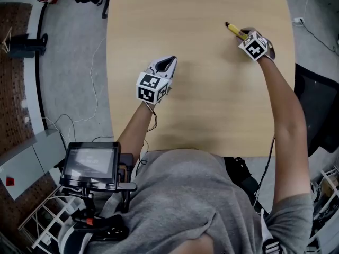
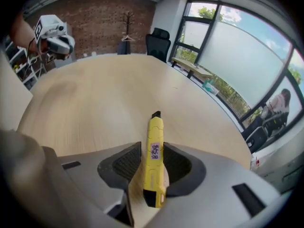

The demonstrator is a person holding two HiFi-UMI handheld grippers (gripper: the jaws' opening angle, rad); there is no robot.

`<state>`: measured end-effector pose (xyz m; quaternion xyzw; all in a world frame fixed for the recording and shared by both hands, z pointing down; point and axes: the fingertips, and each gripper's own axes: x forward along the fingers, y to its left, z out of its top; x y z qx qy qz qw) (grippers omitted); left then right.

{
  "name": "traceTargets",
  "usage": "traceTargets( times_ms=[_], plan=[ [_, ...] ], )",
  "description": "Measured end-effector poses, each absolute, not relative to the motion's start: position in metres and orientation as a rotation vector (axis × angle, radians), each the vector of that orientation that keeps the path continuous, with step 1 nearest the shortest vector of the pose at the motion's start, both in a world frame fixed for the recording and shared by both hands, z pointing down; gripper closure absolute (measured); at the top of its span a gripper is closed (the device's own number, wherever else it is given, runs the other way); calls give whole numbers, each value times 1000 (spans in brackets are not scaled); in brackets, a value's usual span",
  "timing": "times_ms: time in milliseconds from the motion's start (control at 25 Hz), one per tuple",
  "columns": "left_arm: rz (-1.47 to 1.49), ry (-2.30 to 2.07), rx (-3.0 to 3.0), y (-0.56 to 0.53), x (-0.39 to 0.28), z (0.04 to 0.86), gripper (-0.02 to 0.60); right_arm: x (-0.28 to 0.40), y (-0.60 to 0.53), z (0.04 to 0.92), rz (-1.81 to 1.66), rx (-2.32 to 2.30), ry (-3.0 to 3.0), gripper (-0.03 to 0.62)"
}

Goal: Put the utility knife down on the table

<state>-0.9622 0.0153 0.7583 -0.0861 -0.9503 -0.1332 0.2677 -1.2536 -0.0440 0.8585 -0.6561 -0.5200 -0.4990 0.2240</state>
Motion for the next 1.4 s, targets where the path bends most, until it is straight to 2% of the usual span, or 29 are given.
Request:
traceTargets(
  times_ms=[240,440,560,840,1040,1200,1400],
  plan=[
    [-363,-2563,-229,14,-961,760,575,-1253,-47,855,-1442,-1813,-1488,451],
    [-370,-2567,-230,10,-951,757,575,-1265,-62,849,-1053,-1597,-1666,454],
    [-351,-2594,-217,12,-931,771,575,-1261,-72,863,-942,-1520,-1748,461],
    [-363,-2578,-206,14,-857,821,575,-1200,-80,917,-860,-1510,-1763,464],
    [-370,-2602,-212,36,-858,839,575,-1192,-76,937,-822,-1518,-1745,464],
    [-382,-2634,-223,51,-836,855,575,-1147,-84,957,-806,-1533,-1719,464],
    [-413,-2634,-235,53,-838,822,575,-1109,-110,939,-728,-1533,-1659,464]
  ],
)
